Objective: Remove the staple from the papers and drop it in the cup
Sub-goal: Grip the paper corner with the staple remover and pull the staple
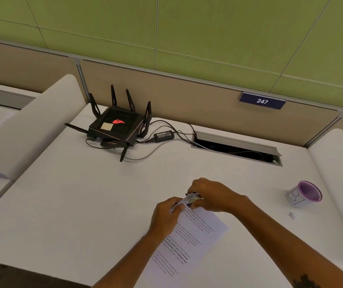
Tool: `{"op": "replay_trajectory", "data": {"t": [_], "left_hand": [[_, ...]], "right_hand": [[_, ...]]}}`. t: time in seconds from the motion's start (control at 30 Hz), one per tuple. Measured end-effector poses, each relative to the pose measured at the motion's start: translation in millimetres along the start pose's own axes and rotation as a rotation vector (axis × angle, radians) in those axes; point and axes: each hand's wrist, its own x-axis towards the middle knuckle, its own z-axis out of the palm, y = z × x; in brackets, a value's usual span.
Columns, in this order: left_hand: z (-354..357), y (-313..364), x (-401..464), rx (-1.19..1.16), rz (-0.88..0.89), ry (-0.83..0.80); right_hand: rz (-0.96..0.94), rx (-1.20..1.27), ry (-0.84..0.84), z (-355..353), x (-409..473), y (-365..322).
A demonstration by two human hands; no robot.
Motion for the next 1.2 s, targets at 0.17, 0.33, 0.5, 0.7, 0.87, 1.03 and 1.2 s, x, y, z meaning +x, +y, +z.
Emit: {"op": "replay_trajectory", "data": {"t": [0.17,0.33,0.5,0.7,0.87,1.03,1.2], "left_hand": [[-2.5,1.6,-2.2,0.007,0.02,0.004],[-4.7,3.7,-4.8,-0.016,0.052,-0.007],[-9.4,9.6,-5.3,-0.052,0.031,-0.097],[-14.5,27.1,-3.6,-0.072,0.045,-0.158],[-14.5,32.8,-2.7,-0.087,0.022,-0.187],[-10.0,30.4,-1.4,-0.065,0.04,-0.188],[-6.4,31.1,-2.0,-0.041,0.067,-0.195]], "right_hand": [[-0.031,-0.03,0.021,-1.0,-2.4,-5.7],[-0.059,-0.088,0.047,-1.4,-4.7,-8.2],[-0.078,-0.111,0.089,-0.2,-6.9,-10.1],[-0.11,-0.128,0.109,-1.3,-11.2,-11.1],[-0.106,-0.17,0.108,-1.6,-15.4,-10.3],[-0.118,-0.183,0.131,-6.2,-18.7,-12.1],[-0.128,-0.224,0.105,-10.2,-18.9,-12.5]]}}
